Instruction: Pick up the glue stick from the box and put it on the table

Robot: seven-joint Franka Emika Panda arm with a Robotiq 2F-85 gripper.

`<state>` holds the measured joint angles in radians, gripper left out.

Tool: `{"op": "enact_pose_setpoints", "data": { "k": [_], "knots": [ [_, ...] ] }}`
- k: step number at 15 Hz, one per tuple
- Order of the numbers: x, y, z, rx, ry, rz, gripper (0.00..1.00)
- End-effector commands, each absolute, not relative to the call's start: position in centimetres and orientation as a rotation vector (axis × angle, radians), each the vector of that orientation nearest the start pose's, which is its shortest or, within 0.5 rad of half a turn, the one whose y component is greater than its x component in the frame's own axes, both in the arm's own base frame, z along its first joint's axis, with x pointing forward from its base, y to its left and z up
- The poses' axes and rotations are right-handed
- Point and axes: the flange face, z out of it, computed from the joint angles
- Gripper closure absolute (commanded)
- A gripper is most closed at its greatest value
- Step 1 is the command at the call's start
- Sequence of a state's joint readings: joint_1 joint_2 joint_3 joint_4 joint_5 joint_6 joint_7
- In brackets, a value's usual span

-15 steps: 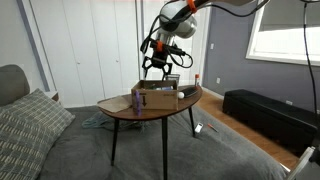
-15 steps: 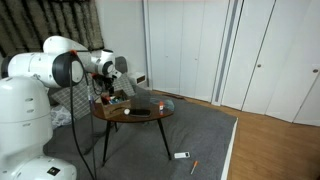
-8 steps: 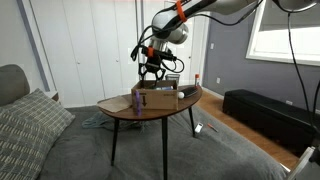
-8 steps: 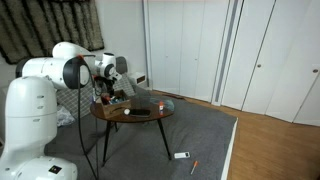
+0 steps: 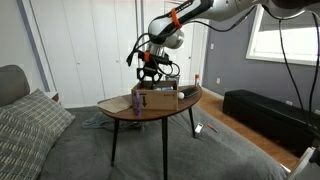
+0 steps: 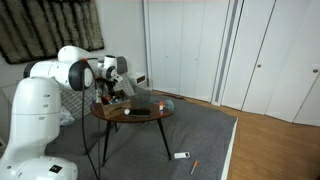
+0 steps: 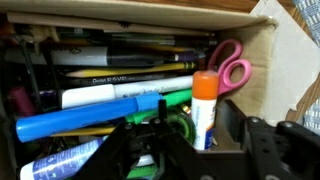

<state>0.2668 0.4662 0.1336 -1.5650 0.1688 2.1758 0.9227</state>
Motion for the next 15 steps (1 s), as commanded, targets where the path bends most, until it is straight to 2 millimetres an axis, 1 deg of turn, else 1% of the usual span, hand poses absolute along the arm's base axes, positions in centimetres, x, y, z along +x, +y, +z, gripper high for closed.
{"op": "enact_pose_setpoints", "data": {
  "k": [1,3,4,5,6,7,8,15],
  "knots": [
    [65.4,27.6,38.7,-2.746,0.922,0.013,0.39],
    [65.5,27.9,38.3,-2.737,0.92,0.015,0.39],
    [65.7,28.0,38.2,-2.73,0.921,0.005,0.4],
    [65.7,28.2,38.1,-2.725,0.923,0.005,0.45],
    [65.8,28.4,37.9,-2.722,0.928,0.003,0.47],
    [66.0,28.5,37.7,-2.719,0.933,-0.004,0.5],
    [66.0,28.6,37.5,-2.718,0.938,-0.005,0.48],
    [66.6,29.3,36.0,-2.712,0.948,-0.034,0.48]
  ]
}}
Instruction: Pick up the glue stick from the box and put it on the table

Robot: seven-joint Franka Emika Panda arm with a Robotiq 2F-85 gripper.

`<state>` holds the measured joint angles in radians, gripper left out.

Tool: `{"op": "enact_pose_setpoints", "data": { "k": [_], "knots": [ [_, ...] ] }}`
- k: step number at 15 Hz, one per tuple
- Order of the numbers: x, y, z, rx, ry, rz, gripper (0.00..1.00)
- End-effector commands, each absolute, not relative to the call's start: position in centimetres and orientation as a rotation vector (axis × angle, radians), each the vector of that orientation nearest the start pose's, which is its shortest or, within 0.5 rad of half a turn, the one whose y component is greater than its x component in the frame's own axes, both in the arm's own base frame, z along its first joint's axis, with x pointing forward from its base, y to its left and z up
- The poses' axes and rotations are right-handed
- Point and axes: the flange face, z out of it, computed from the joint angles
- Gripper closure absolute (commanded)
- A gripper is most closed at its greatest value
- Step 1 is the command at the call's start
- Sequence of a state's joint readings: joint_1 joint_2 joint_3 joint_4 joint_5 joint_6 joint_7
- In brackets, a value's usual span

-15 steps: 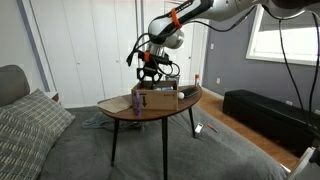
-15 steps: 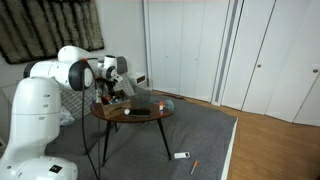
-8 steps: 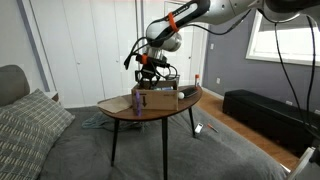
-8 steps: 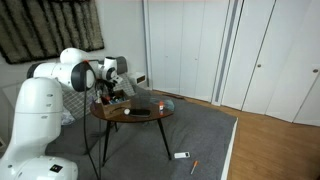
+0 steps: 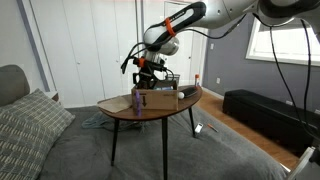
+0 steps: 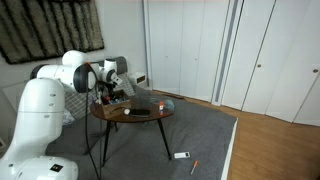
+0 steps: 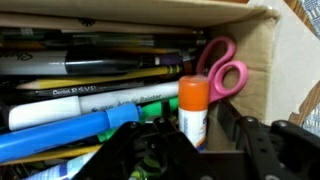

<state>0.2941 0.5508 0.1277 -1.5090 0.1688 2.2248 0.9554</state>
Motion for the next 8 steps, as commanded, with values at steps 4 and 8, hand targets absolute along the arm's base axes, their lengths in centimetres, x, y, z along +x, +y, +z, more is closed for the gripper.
{"op": "enact_pose_setpoints", "data": {
  "k": [4,8],
  "knots": [
    [66.7,29.3,35.7,-2.711,0.951,-0.051,0.65],
    [66.4,29.1,37.4,-2.692,0.958,-0.076,0.91]
  ]
}}
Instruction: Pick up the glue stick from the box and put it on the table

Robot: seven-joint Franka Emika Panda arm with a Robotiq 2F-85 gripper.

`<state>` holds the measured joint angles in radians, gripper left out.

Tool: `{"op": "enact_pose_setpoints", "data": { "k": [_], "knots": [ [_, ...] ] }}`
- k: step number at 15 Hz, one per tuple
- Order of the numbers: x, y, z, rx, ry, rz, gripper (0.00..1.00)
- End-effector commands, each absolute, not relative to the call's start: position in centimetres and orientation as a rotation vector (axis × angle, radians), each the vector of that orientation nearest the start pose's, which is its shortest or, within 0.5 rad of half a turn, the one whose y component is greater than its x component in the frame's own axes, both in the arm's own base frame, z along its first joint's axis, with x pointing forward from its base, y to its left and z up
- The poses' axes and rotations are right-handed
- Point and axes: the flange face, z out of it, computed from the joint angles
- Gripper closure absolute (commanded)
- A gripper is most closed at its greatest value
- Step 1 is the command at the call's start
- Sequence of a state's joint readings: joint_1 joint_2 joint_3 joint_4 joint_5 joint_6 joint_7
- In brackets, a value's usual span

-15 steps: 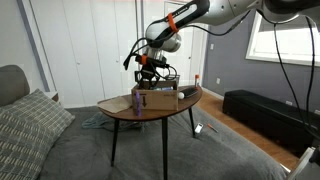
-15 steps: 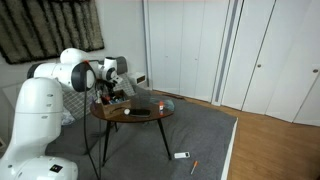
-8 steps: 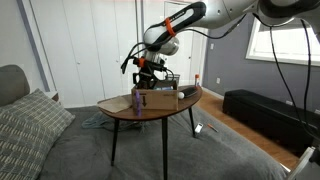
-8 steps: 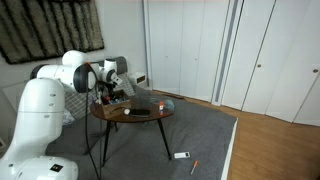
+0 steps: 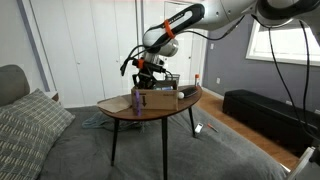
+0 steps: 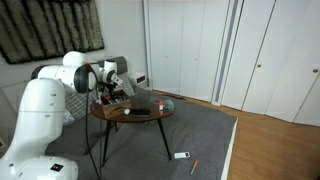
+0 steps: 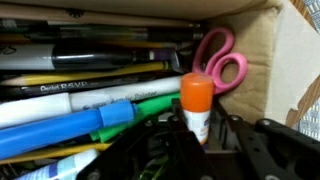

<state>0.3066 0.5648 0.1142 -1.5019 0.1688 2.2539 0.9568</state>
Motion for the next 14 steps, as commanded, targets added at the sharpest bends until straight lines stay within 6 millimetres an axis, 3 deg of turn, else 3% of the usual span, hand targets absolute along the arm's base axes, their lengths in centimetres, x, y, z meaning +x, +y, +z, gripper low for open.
{"op": "enact_pose_setpoints", "data": {
  "k": [1,7,10,14],
  "knots": [
    [66.2,28.9,38.1,-2.683,0.973,-0.063,0.88],
    [64.7,26.9,43.7,-2.606,1.105,0.1,0.88],
    [64.3,24.4,47.2,-2.515,1.198,0.188,0.9],
    [64.3,19.5,50.8,-2.331,1.242,0.318,0.9]
  ]
}}
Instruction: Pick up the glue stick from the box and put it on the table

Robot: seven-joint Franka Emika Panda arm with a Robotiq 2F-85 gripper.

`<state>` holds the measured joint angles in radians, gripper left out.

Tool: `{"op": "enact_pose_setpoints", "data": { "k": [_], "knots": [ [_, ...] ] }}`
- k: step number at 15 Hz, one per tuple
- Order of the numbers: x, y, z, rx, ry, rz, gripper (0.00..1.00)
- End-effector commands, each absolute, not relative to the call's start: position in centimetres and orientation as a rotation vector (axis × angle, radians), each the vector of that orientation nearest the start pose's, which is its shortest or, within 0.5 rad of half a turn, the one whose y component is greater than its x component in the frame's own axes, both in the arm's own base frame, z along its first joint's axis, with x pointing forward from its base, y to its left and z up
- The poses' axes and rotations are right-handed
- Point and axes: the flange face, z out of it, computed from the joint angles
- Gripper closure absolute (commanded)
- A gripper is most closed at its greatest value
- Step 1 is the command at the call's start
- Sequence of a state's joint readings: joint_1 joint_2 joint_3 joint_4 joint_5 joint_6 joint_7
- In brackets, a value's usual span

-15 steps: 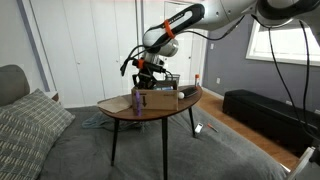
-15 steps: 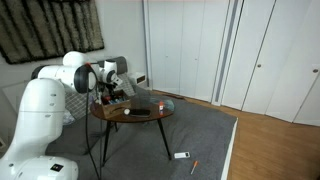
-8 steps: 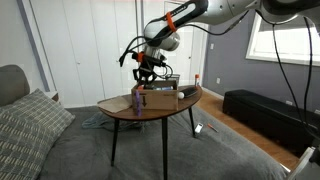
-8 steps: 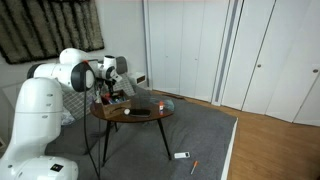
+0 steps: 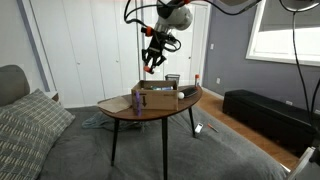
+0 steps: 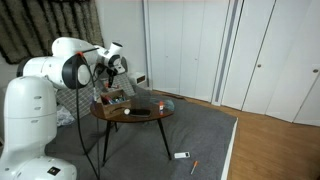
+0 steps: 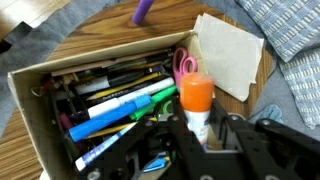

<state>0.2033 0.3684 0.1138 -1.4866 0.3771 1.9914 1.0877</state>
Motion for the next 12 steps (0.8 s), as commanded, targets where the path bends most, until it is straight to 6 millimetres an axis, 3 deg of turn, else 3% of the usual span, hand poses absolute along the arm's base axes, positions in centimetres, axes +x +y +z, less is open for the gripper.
{"op": "enact_pose_setpoints", "data": {
  "k": [1,7,12],
  "knots": [
    [64.3,18.0,51.5,-2.272,1.257,0.346,0.9],
    [63.9,8.8,54.5,-1.903,1.377,0.476,0.91],
    [62.2,1.3,53.4,-1.618,1.489,0.536,0.91]
  ]
}}
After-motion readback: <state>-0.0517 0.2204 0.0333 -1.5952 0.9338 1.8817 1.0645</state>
